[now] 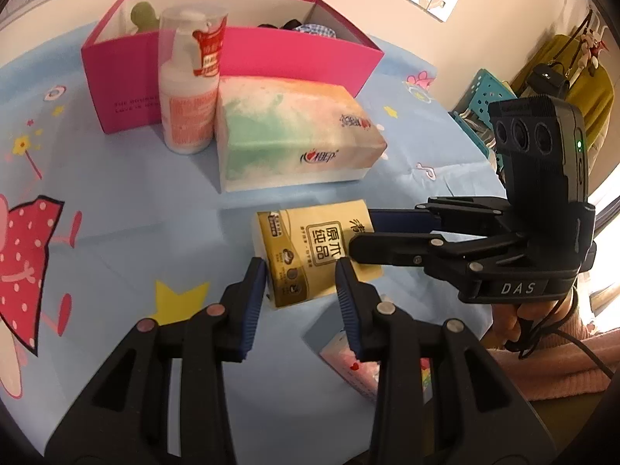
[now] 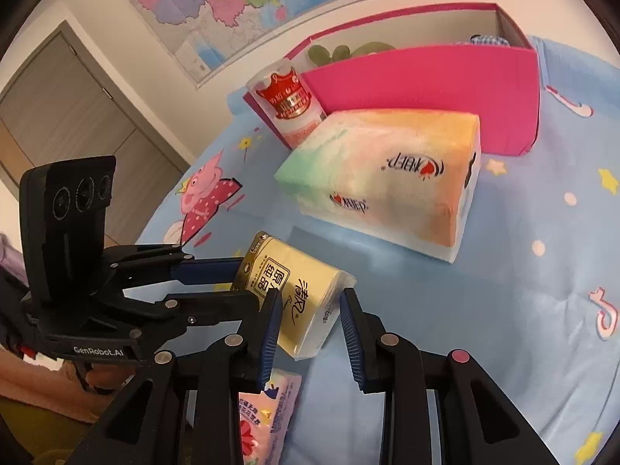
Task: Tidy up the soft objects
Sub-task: 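Move the right gripper to the yellow tissue pack and grasp it, then lift the yellow tissue pack and carry it over the pink box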
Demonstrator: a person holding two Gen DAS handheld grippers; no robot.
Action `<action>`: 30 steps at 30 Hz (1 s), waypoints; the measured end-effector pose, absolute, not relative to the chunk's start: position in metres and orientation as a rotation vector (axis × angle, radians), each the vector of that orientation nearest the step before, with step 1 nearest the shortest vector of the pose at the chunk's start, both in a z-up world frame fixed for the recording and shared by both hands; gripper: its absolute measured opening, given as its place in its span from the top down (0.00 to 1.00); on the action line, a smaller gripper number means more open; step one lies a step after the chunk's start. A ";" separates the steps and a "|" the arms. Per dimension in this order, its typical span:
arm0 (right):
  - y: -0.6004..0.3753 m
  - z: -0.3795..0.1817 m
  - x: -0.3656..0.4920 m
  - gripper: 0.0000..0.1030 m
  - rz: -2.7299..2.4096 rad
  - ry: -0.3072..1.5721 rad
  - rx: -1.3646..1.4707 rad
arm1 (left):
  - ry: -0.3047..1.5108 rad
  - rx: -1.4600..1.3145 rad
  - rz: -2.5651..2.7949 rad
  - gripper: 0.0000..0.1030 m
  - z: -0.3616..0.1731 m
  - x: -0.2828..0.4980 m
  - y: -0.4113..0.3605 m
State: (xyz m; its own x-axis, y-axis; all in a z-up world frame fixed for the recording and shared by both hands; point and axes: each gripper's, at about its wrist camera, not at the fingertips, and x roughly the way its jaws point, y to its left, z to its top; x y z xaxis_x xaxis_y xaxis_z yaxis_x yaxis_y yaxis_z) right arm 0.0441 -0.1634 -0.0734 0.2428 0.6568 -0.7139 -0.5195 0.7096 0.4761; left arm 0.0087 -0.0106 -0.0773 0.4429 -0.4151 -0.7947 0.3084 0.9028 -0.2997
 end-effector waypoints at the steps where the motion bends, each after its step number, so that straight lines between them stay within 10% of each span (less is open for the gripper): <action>1: -0.162 -0.072 0.044 0.70 0.807 1.050 0.149 | 1.016 -0.117 -0.451 0.63 -0.077 0.009 -0.011; 30: -0.174 -0.019 0.049 0.70 0.804 0.895 0.140 | 0.904 -0.087 -0.454 0.63 -0.032 0.015 -0.010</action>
